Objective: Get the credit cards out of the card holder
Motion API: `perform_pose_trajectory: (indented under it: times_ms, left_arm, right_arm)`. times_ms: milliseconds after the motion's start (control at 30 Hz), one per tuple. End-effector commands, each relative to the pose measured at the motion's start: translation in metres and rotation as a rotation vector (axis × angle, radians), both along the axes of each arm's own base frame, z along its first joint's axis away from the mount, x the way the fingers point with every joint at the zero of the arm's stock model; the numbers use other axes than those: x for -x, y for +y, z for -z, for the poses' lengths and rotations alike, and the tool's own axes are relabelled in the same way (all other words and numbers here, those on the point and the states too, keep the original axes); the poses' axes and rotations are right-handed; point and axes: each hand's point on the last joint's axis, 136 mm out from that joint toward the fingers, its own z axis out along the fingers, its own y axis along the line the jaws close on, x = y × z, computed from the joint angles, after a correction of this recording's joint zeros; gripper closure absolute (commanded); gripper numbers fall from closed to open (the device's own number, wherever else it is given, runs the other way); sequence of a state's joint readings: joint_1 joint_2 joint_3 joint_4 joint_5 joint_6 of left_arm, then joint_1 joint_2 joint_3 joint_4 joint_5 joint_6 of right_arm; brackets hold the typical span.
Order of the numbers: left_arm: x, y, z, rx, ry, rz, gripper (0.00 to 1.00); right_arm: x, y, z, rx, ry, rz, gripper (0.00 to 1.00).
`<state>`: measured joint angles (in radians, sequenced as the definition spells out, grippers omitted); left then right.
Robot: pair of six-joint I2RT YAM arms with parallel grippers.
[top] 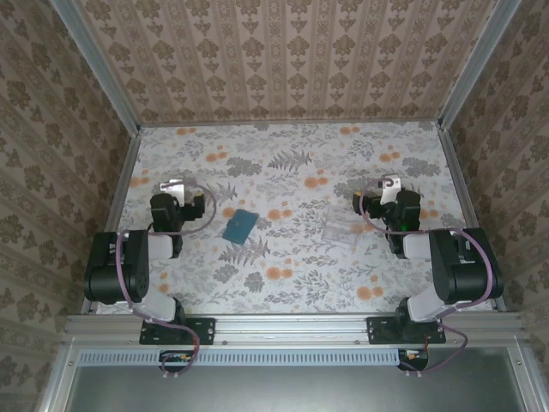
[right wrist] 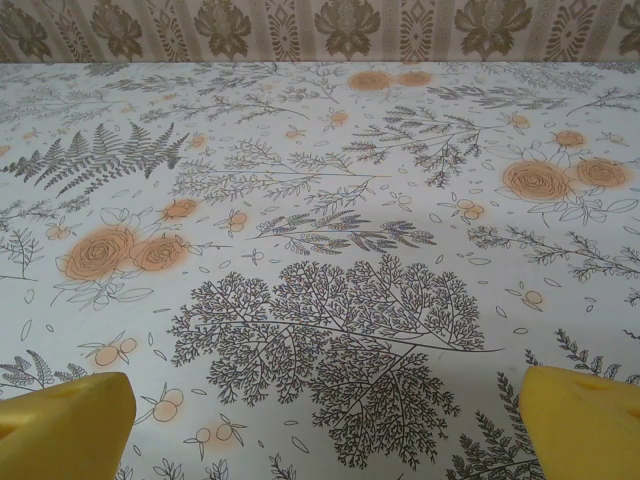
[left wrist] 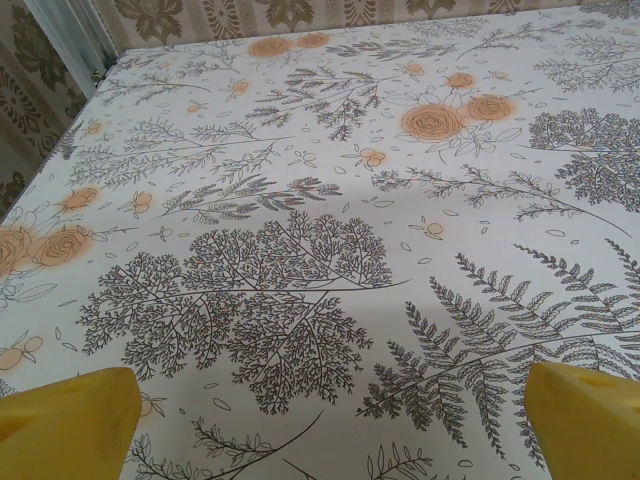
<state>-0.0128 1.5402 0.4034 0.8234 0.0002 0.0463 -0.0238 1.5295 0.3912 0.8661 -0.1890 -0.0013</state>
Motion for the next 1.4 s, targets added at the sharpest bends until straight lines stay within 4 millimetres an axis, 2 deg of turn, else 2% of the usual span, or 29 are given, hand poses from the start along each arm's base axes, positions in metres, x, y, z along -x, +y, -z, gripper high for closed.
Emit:
perform_pose_trajectory:
  times_ms: [0,933,1100,1267,1367]
  left_arm:
    - [-0.004,0.000,-0.009,-0.011,-0.038,0.002,0.00]
    - [-0.004,0.000,-0.010,-0.009,-0.039,0.001,0.00]
    - [-0.004,0.000,-0.008,-0.008,-0.034,0.003,0.00]
    - [-0.005,0.004,-0.013,-0.020,-0.029,-0.030,0.00]
    - [-0.008,-0.002,-0.025,-0.059,0.009,-0.023,0.00]
  right_arm:
    - [0.000,0.002,-0.005,0.006,-0.028,-0.019,0.00]
    - [0.000,0.001,-0.005,0.003,-0.031,-0.016,0.00]
    - [-0.003,-0.010,-0.004,0.003,-0.016,0.051,0.00]
    - [-0.005,-0.011,-0.010,0.016,-0.009,0.071,0.00]
    - [-0.011,-0.011,-0.018,0.016,0.073,0.076,0.00]
